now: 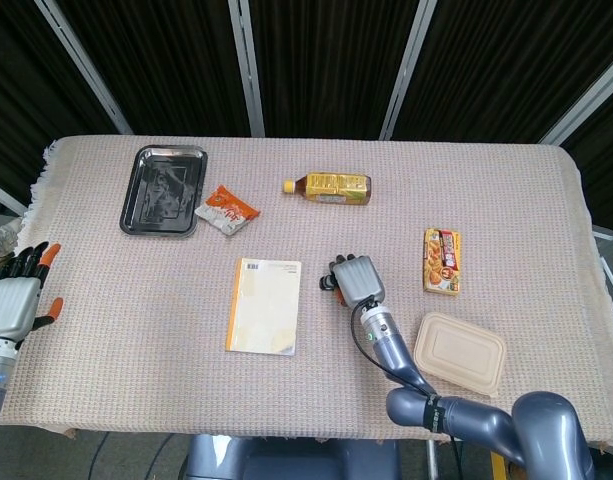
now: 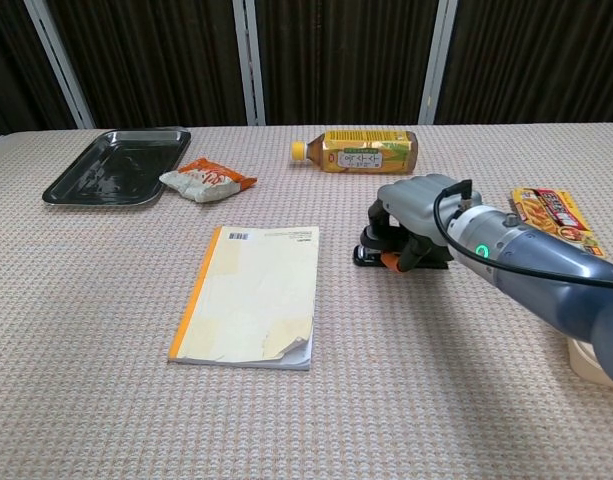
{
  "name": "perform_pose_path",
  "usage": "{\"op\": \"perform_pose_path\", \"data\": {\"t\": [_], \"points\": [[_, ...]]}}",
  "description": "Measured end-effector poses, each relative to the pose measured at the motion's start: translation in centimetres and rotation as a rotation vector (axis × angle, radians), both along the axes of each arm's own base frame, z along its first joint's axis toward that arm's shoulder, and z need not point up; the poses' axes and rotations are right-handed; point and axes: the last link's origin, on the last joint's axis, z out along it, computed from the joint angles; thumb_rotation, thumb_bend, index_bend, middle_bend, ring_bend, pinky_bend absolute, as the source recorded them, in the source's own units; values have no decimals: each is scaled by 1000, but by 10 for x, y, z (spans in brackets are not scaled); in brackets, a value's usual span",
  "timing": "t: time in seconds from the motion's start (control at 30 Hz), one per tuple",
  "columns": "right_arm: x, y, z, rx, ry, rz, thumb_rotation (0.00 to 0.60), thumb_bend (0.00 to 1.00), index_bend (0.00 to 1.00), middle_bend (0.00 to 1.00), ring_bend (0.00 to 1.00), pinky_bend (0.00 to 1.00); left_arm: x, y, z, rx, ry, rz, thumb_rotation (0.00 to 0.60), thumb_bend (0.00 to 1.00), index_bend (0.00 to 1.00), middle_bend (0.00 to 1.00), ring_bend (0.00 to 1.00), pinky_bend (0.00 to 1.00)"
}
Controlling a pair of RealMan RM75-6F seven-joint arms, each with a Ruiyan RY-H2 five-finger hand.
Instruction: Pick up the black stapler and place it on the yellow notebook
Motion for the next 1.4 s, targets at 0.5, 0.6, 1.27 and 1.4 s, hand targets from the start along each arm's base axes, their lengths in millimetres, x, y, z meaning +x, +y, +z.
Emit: {"op": "perform_pose_path", "data": {"t": [0.5, 0.6, 1.27, 1.4], "points": [[12, 11, 12, -61, 16, 73, 600, 444, 635, 462, 517, 679, 5, -2, -4, -19, 0, -21, 600, 395, 0, 0, 0, 117], [20, 19, 15, -71, 23, 93, 600, 444, 636, 463, 518, 679, 7, -3, -4, -22, -1, -28, 600, 391, 0, 0, 0, 117], [105, 69, -28, -28, 58, 233, 600, 445, 637, 463, 524, 680, 7, -4, -6, -39, -3, -32, 600, 378, 0, 0, 0, 117], [122, 68, -39, -10, 64, 255, 600, 445, 637, 463, 524, 680, 5, -3, -5, -36, -9, -26, 600, 379, 0, 0, 0, 117]]}}
